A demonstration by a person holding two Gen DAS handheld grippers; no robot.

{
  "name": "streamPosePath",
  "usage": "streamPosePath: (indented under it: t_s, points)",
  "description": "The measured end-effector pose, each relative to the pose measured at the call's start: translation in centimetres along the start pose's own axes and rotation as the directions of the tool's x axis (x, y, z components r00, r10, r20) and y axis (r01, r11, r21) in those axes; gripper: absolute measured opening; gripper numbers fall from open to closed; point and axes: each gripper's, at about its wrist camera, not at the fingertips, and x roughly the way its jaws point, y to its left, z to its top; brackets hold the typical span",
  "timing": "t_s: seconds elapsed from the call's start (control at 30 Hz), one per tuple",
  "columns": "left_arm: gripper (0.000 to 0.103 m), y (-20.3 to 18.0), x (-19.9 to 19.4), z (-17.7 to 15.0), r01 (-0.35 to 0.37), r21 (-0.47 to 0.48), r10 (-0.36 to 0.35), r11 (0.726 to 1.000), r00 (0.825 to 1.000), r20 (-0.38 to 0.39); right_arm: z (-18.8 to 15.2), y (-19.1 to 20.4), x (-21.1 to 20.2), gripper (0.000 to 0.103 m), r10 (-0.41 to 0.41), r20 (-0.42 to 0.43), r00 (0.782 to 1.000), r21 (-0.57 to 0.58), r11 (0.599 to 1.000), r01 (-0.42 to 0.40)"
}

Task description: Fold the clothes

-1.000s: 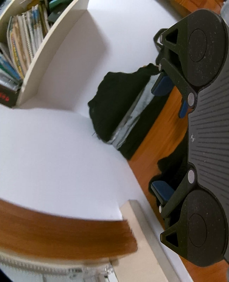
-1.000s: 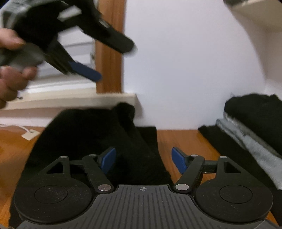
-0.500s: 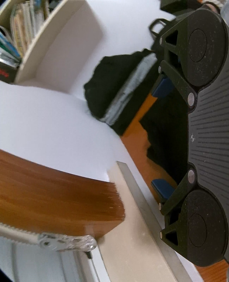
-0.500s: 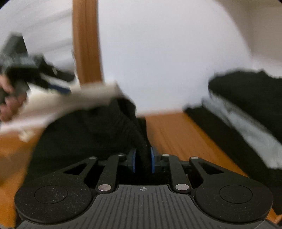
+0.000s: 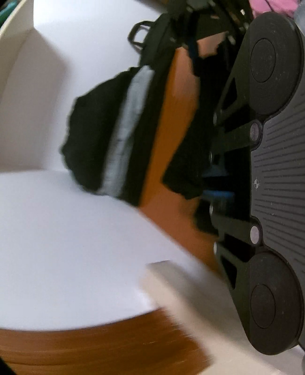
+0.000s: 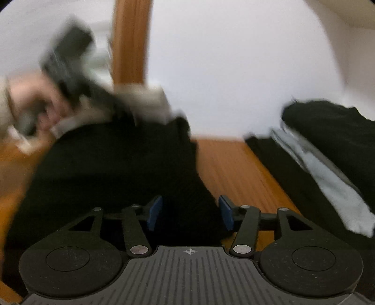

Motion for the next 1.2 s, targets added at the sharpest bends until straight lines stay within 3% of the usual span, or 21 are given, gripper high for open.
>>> streamPosePath:
  t_s: [0.07, 0.17, 0.23, 0.3, 0.53, 0.7, 0.8, 0.87, 1.0, 1.2]
  points:
    - [0.010, -0.4, -0.4, 0.6, 0.002, -0.002, -0.002, 1.000, 0.999, 0.046, -0.5, 0.0, 0.7, 0.044, -0.068, 0.012, 0.998, -0.019, 0.997, 0.068]
    - [0.015, -1.5, -0.3, 0.7, -0.057, 0.042, 0.057, 0.997, 0.998, 0.019, -0.4, -1.1, 1.0, 0.045, -0.107, 0.010, 0.994, 0.065, 0.992, 0.106]
    - [0.043, -1.9, -1.4, 0.1, -0.076, 0.044, 0.074, 0.996, 0.997, 0.037, -0.4, -1.4, 0.4, 0.048, -0.113, 0.021, 0.993, 0.100, 0.989, 0.110]
    - [0.060, -1.9, -3.3, -0.9, -0.081, 0.039, 0.079, 0.996, 0.995, 0.066, -0.5, -0.8, -0.6, 0.049, -0.143, 0.030, 0.989, 0.101, 0.985, 0.139]
    - [0.062, -1.0, -9.8, -6.9, -0.085, 0.020, 0.083, 0.996, 0.990, 0.111, -0.7, 3.2, -4.4, 0.055, -0.185, 0.063, 0.981, 0.059, 0.982, 0.182]
    - [0.058, 0.4, -11.9, -10.6, -0.047, -0.010, 0.047, 0.999, 0.993, 0.112, -1.2, 7.1, -5.9, 0.055, -0.117, 0.058, 0.991, 0.056, 0.992, 0.114]
    - [0.055, 1.2, -11.4, -11.8, -0.012, -0.007, 0.012, 1.000, 0.996, 0.088, -1.3, 10.3, -6.4, 0.055, -0.072, 0.041, 0.997, 0.021, 0.997, 0.071]
    - [0.050, 1.8, -10.9, -12.0, -0.042, -0.004, 0.042, 0.999, 0.996, 0.082, -1.4, 12.2, -6.4, 0.055, -0.057, 0.026, 0.998, -0.011, 0.998, 0.057]
    - [0.050, 3.1, -9.7, -12.4, -0.031, -0.029, 0.033, 0.999, 0.998, 0.057, -1.8, 14.8, -6.2, 0.055, -0.040, -0.007, 0.999, -0.042, 0.998, 0.039]
    - [0.050, 3.8, -9.0, -12.8, -0.018, -0.052, 0.021, 0.998, 0.998, 0.056, -2.8, 15.4, -6.8, 0.056, -0.049, -0.040, 0.998, -0.066, 0.997, 0.046]
